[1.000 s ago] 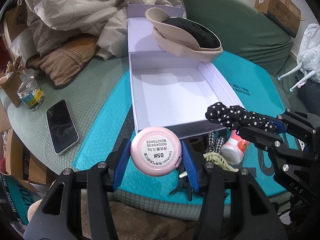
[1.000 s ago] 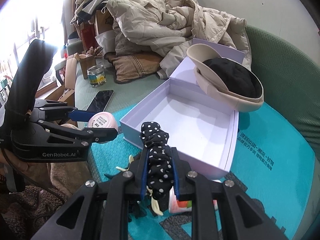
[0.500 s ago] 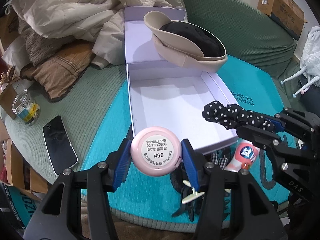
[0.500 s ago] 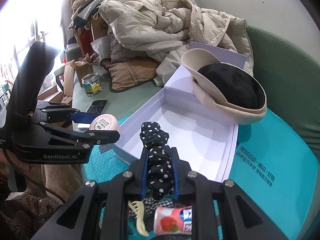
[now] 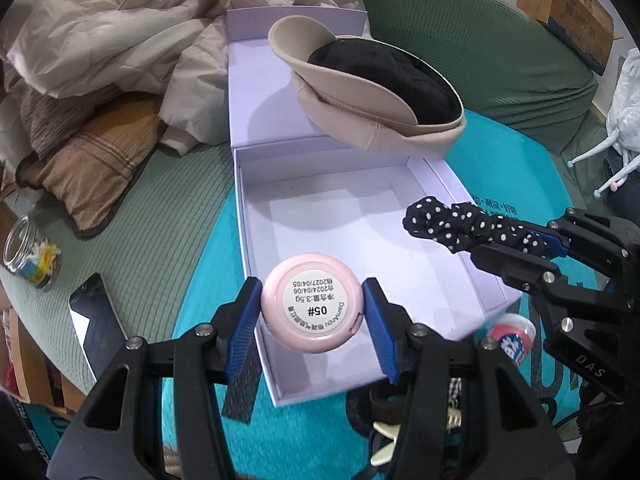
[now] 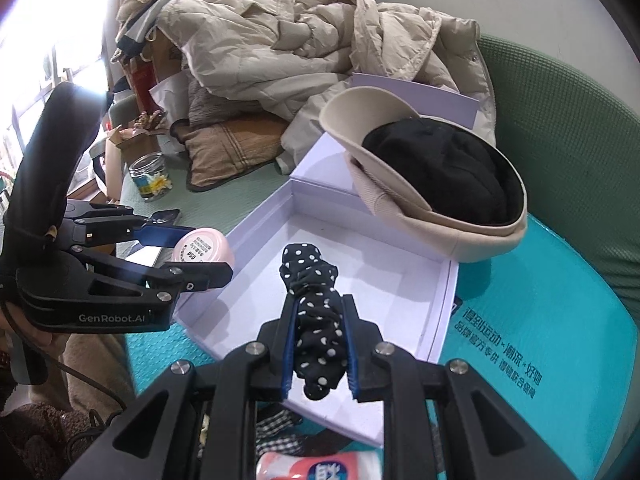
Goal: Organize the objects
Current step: 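Carry the pink jar with the left tool while the right tool carries the scrunchie into the white box, then open the left tool releasing the jar while the right tool releases the scrunchie in the box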
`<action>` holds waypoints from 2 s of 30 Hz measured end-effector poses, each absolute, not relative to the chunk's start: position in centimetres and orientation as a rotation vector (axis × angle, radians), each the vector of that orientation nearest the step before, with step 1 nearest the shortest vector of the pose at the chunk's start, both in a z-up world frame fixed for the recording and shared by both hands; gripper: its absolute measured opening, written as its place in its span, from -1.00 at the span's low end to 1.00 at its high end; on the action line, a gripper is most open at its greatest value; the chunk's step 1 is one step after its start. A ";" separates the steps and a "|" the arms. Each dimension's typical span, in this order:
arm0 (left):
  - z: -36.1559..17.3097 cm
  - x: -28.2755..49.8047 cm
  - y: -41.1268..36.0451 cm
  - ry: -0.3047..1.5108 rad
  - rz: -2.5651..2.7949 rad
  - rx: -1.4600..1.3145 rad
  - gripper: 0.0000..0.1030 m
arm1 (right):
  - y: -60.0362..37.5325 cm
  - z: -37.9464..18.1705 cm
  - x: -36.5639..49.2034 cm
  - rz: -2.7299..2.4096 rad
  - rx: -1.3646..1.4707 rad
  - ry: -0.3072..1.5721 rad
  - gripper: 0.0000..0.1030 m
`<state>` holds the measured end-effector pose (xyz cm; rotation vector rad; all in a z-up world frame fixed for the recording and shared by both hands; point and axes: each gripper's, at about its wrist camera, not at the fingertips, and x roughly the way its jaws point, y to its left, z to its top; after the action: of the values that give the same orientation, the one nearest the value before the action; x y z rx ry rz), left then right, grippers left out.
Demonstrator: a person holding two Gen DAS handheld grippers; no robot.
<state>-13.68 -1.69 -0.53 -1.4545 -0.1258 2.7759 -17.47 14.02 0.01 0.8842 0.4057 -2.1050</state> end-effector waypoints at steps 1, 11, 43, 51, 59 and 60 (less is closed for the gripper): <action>-0.6 -14.1 -1.7 -0.124 2.773 -1.456 -0.03 | 13.9 0.0 -17.8 -2.104 0.888 0.404 -0.62; -1.5 -17.7 -2.5 -0.123 2.749 -1.488 -0.03 | 12.2 -1.2 -21.0 -2.094 0.929 0.411 -0.62; -6.2 -26.3 -2.6 -0.065 2.669 -1.559 -0.03 | 10.0 -5.9 -27.5 -2.143 1.124 0.417 -0.62; -6.9 -27.8 -1.8 0.029 2.645 -1.620 -0.03 | 9.4 -6.5 -28.3 -2.138 1.184 0.460 -0.62; -7.3 -29.1 -1.7 0.065 2.631 -1.646 -0.03 | 8.9 -7.4 -29.1 -2.110 1.244 0.494 -0.62; -7.3 -29.2 -1.8 0.055 2.629 -1.645 -0.03 | 8.8 -7.5 -29.1 -2.107 1.246 0.496 -0.62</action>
<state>-29.21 -1.82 -7.33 -1.6449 0.0548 2.6289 -29.13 8.84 -7.49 1.2461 0.4965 -2.1074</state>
